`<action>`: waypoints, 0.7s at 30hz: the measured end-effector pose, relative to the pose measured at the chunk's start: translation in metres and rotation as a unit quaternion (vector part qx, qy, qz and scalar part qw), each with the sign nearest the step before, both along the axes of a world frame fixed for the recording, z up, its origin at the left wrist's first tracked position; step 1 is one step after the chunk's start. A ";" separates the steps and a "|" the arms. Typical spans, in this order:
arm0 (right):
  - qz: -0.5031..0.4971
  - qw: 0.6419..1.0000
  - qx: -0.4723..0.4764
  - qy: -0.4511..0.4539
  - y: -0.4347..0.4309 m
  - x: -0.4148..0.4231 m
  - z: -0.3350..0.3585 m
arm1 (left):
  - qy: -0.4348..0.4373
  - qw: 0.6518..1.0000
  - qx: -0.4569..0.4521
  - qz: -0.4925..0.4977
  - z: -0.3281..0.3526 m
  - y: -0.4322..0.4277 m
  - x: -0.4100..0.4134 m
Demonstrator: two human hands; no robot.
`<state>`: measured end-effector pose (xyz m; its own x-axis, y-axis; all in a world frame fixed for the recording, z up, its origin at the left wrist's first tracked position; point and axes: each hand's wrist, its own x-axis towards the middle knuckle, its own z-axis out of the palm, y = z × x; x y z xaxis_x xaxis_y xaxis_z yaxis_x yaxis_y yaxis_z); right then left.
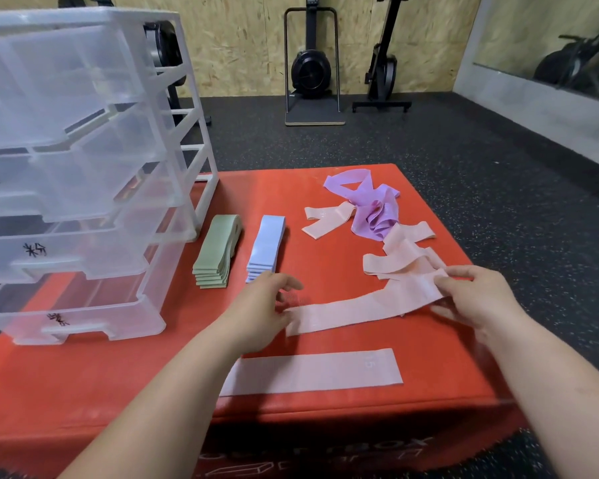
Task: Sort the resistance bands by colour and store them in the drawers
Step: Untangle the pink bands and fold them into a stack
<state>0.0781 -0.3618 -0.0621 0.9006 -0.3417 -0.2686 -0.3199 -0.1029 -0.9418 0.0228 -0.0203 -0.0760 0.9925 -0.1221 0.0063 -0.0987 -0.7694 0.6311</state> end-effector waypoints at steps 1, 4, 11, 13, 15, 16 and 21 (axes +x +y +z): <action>0.005 0.999 -0.042 -0.003 -0.001 0.000 -0.003 | -0.003 0.999 0.033 0.012 -0.003 0.000 0.001; 0.029 0.991 -0.131 -0.010 -0.006 -0.001 -0.008 | -0.006 0.995 0.091 0.038 -0.009 -0.002 0.003; 0.040 0.984 -0.169 -0.027 -0.012 -0.009 -0.004 | 0.025 0.992 0.104 0.066 -0.013 -0.006 0.006; 0.035 0.984 -0.171 -0.042 -0.015 -0.012 -0.003 | 0.032 0.992 0.090 0.076 -0.012 -0.004 0.005; 0.039 0.982 -0.172 -0.064 -0.019 -0.016 -0.002 | 0.026 0.994 0.068 0.083 -0.009 0.000 0.004; 0.040 0.983 -0.166 -0.074 -0.019 -0.019 -0.001 | 0.019 0.995 0.049 0.083 -0.006 0.001 0.001; 0.042 0.986 -0.124 -0.101 -0.021 -0.028 0.004 | -0.023 0.991 -0.079 0.102 0.009 0.011 -0.015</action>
<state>0.0497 -0.3826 -0.0581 0.9554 -0.2953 0.0022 -0.1078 -0.3558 -0.9283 0.0076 -0.0090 -0.0666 0.9947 0.0867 0.0556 0.0167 -0.6682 0.7438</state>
